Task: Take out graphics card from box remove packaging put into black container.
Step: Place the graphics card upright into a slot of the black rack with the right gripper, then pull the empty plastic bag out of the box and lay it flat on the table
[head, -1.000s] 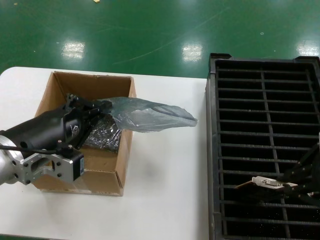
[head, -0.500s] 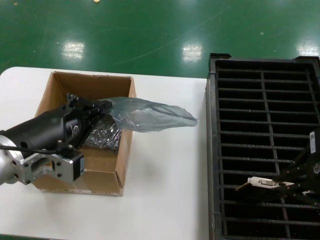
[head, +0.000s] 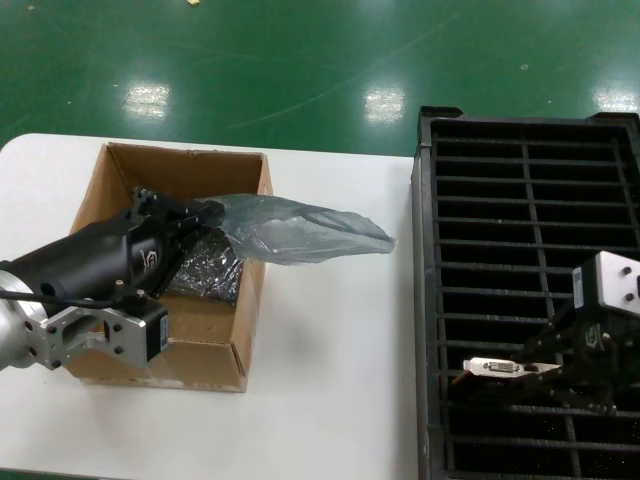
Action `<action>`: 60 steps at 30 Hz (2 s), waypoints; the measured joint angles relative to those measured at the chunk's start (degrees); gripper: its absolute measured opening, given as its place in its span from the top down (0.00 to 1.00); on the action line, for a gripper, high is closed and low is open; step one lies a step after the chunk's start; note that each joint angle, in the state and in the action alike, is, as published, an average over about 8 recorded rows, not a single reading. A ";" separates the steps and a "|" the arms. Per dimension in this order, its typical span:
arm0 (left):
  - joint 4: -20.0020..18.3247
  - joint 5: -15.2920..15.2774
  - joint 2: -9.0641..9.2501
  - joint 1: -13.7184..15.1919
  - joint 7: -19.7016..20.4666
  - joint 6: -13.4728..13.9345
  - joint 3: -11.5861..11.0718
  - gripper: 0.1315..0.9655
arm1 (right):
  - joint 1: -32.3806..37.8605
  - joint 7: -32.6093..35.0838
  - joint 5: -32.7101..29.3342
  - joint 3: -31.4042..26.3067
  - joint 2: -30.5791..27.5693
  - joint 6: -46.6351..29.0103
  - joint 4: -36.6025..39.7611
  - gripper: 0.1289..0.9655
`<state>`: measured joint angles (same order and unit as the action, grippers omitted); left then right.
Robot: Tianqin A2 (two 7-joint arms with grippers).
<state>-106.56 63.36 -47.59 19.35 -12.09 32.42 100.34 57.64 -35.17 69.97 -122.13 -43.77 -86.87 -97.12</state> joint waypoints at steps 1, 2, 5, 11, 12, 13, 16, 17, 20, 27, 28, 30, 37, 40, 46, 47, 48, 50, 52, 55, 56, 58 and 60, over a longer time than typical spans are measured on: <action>0.00 0.00 0.00 0.00 0.00 0.00 0.00 0.99 | -0.06 0.08 -0.15 -0.13 0.23 0.10 0.23 0.91; 0.00 0.00 0.00 0.00 0.00 0.00 0.00 0.99 | -0.11 0.17 -0.30 -0.25 0.42 0.19 0.45 0.91; 0.00 0.00 0.00 0.00 0.00 0.00 0.00 0.99 | -0.31 0.52 -0.80 -0.52 0.81 0.51 1.01 0.89; 0.00 0.00 0.00 0.00 0.00 0.00 0.00 0.99 | -0.86 1.26 -1.46 -0.57 0.82 1.11 1.39 0.81; 0.00 0.00 0.00 0.00 0.00 0.00 0.00 0.99 | -0.96 1.36 -1.45 -0.48 0.72 1.19 1.32 0.81; 0.00 0.00 0.00 0.00 0.00 0.00 0.00 0.99 | -1.06 1.45 -1.40 -0.37 0.59 1.26 1.22 0.79; 0.00 0.00 0.00 0.00 0.00 0.00 0.00 0.99 | -1.41 1.62 -1.09 0.12 0.05 1.44 0.70 0.72; 0.00 0.00 0.00 0.00 0.00 0.00 0.00 0.99 | -1.56 1.66 -0.92 0.35 -0.19 1.53 0.44 0.70; 0.00 0.00 0.00 0.00 0.00 0.00 0.00 0.99 | -2.54 1.74 -0.12 1.58 -1.40 2.38 -0.77 0.63; 0.00 0.00 0.00 0.00 0.00 0.00 0.00 0.99 | -10.59 1.85 0.73 8.94 -6.20 12.28 -5.05 0.45; 0.00 0.00 0.00 0.00 0.00 0.00 0.00 0.99 | -12.38 1.78 0.66 10.43 -6.81 14.49 -5.54 0.41; 0.00 0.00 0.00 0.00 0.00 0.00 0.00 0.99 | -16.16 1.59 0.74 13.57 -7.72 18.96 -6.20 0.38; 0.00 0.00 0.00 0.00 0.00 0.00 0.00 0.99 | -30.40 1.18 3.42 25.94 -8.64 33.81 -6.13 0.28; 0.00 0.00 0.00 0.00 0.00 0.00 0.00 0.99 | -35.52 0.18 4.32 30.75 -8.12 39.38 -4.62 0.20; 0.00 0.00 0.00 0.00 0.00 0.00 0.00 0.99 | -41.68 -1.16 8.39 37.42 -6.90 46.22 0.28 0.11; -0.01 -0.03 0.02 0.01 0.04 0.03 -0.01 0.99 | -42.14 -1.06 9.13 37.98 -6.78 46.68 0.86 0.10; -0.06 -0.12 0.08 0.04 0.20 0.12 -0.04 0.99 | -42.49 -0.91 9.77 38.42 -6.68 47.01 1.33 0.08; -0.28 -0.41 0.34 0.19 1.00 0.57 -0.17 0.99 | -42.86 -0.68 10.49 38.87 -6.59 47.34 1.81 0.05; -0.74 -0.69 0.86 0.58 2.89 1.61 -0.40 0.99 | -42.93 -0.62 10.64 38.97 -6.56 47.41 1.91 0.04; -1.80 -0.60 2.88 1.66 8.24 5.26 -1.54 0.99 | -42.92 -0.63 10.63 38.95 -6.57 47.40 1.90 0.02; -2.10 -0.24 4.01 2.14 10.58 7.09 -2.25 0.99 | -42.92 -0.64 10.63 38.95 -6.57 47.40 1.90 0.02; -2.46 0.74 6.95 3.19 15.68 11.36 -4.07 0.99 | -42.92 -0.64 10.63 38.95 -6.57 47.40 1.90 0.01; -2.34 1.84 11.02 4.30 21.11 16.47 -6.62 0.99 | -42.92 -0.65 10.63 38.95 -6.57 47.40 1.90 0.00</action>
<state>-108.89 65.20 -36.57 23.64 9.02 48.89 93.71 14.71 -35.82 80.59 -83.18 -50.33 -39.47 -95.22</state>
